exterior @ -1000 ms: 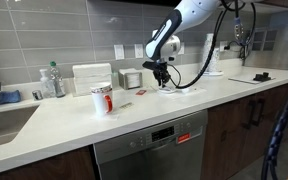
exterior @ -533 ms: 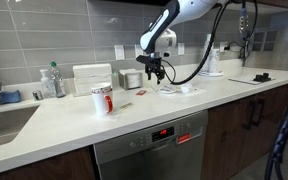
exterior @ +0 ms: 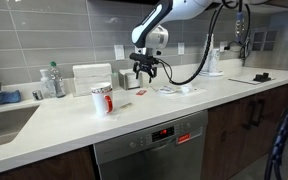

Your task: Put the sugar and tomato ketchup on the plate

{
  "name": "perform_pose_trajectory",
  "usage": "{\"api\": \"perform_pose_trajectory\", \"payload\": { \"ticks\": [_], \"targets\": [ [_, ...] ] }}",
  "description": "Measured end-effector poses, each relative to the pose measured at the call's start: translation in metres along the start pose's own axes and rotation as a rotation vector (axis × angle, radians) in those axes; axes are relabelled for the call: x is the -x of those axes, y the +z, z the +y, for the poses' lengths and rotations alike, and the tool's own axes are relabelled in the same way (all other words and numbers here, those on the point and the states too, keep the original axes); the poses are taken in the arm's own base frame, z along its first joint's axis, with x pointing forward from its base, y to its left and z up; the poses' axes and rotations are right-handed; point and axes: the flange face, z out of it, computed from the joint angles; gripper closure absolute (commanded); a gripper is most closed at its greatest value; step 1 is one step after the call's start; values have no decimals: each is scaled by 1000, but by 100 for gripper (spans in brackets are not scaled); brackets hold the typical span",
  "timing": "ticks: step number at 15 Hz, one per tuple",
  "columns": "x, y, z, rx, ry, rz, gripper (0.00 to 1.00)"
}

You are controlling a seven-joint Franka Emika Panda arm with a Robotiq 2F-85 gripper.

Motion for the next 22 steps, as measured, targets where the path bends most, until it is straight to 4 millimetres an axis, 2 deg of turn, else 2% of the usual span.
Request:
{"api": "perform_pose_trajectory", "payload": {
  "ticks": [4,10,15,20,21,22],
  "targets": [
    [5,9,-17,40,-57,-54,0],
    [19,48,-36,86,-85,-78,0],
    [18,72,-39,121,-94,-54,0],
    [18,84,-37,194,-103,-57,0],
    [19,85,-37,209,-108,-60,2],
    [20,86,-37,221,-112,-63,13]
  ]
}}
